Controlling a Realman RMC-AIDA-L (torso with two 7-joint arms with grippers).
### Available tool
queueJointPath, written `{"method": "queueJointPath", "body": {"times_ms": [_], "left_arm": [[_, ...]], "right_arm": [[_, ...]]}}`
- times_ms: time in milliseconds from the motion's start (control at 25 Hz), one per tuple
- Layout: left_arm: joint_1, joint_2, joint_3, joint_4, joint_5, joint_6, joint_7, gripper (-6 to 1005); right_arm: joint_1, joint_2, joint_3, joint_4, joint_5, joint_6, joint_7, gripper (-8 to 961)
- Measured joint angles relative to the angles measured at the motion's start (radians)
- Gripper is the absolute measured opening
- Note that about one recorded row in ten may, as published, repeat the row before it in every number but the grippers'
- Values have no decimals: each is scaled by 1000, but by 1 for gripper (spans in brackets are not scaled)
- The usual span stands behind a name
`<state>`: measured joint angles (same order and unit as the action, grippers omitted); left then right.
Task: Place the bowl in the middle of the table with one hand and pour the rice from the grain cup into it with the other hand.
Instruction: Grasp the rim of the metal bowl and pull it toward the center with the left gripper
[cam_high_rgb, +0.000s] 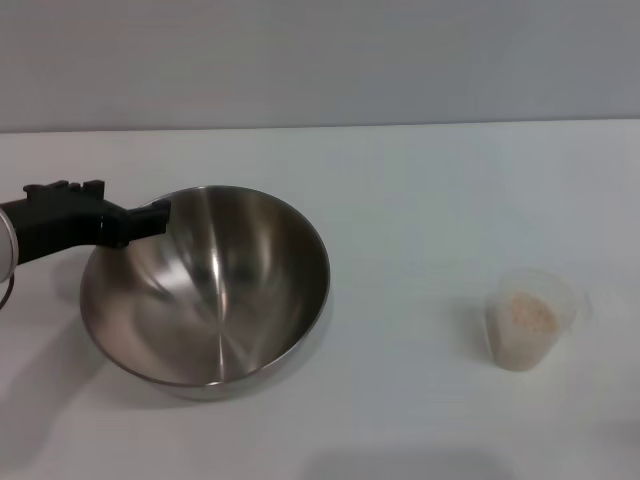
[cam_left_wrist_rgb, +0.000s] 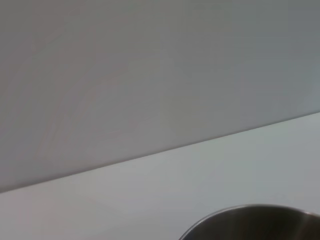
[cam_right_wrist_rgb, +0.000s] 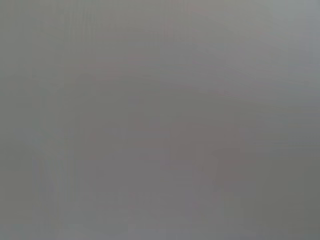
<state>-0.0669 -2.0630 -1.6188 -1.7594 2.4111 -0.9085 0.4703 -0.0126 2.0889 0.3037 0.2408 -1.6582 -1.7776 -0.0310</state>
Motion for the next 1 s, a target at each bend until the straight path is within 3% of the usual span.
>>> {"method": "queueJointPath", "body": {"times_ms": [1000], "left_arm": [[9, -2, 10, 110, 6, 72, 72, 839]], "right_arm": [[1, -1, -1, 0, 0, 12, -5, 738]]}}
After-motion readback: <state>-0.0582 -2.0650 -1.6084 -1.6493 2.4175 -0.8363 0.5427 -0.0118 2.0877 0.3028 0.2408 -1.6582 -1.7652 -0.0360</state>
